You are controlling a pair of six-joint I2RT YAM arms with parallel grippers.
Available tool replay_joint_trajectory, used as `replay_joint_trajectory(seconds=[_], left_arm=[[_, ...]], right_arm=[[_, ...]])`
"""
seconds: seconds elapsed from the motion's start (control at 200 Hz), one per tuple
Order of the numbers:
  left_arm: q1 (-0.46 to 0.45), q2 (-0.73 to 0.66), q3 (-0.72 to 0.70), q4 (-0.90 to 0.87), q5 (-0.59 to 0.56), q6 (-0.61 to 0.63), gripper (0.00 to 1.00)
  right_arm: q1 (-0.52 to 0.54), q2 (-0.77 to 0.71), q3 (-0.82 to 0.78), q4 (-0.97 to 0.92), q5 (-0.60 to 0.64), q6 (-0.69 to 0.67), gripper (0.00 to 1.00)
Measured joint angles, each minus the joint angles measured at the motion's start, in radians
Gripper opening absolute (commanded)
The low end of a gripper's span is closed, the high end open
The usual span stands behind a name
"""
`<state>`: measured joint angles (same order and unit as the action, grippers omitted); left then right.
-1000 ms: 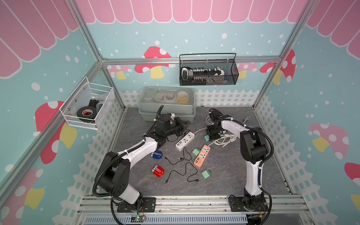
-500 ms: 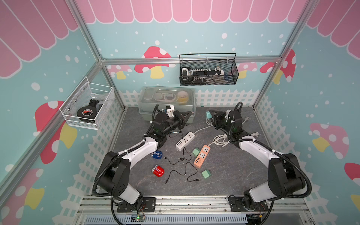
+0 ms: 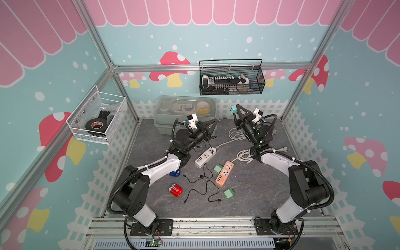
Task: Charge the electric shaver
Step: Pick up the plug from the center of the board, then insert the charging cable into the plug.
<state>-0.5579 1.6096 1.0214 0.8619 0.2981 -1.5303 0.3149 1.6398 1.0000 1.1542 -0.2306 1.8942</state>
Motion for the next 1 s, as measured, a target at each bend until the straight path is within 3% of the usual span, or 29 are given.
replay_joint_trajectory(seconds=[0.405,1.001], left_arm=[[-0.014,0.031,0.019,0.005,-0.015,0.016,0.0],[-0.033,0.031,0.068,-0.08,-0.023,0.096,0.0]], right_arm=[[0.008,-0.021,-0.043,0.0,-0.019,0.016,0.0],[0.013,-0.143,-0.09,-0.178,-0.105,0.158,0.0]])
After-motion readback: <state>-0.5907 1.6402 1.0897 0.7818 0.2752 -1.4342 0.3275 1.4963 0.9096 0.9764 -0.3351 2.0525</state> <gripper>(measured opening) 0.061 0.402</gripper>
